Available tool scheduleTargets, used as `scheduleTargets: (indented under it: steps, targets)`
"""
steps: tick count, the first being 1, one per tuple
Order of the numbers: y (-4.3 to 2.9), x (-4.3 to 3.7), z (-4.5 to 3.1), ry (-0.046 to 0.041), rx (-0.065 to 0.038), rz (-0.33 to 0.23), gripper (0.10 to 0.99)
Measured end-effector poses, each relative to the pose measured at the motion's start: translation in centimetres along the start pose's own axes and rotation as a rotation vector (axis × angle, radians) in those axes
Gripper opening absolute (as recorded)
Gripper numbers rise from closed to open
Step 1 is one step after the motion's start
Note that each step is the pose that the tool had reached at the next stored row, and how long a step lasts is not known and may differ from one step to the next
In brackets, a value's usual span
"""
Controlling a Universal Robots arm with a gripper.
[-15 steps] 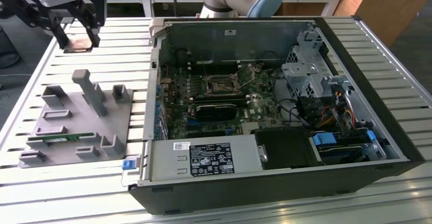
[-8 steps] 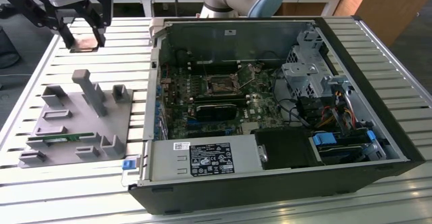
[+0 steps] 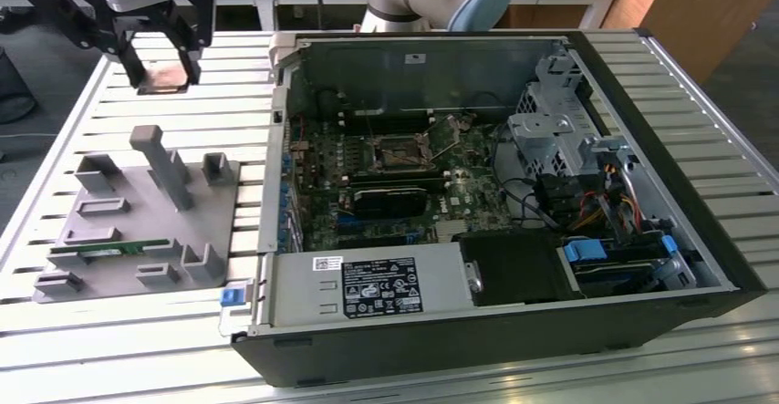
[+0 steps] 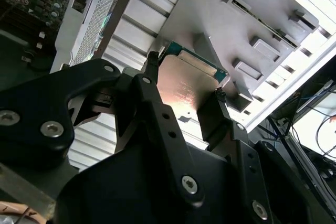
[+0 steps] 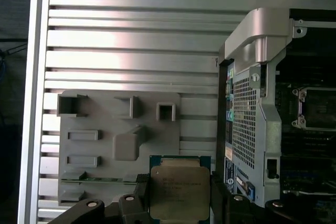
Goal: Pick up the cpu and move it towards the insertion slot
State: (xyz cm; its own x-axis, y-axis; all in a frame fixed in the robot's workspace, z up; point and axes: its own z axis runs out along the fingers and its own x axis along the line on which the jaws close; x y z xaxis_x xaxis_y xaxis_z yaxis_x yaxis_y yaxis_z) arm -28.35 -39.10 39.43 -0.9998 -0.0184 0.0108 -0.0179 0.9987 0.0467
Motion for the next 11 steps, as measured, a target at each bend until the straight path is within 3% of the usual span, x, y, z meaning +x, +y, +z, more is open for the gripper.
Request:
scheduleTargets:
  steps: [11]
  targets:
    - [-0.02, -1.42, -0.02, 0.0001, 0.0, 0.0, 0.545]
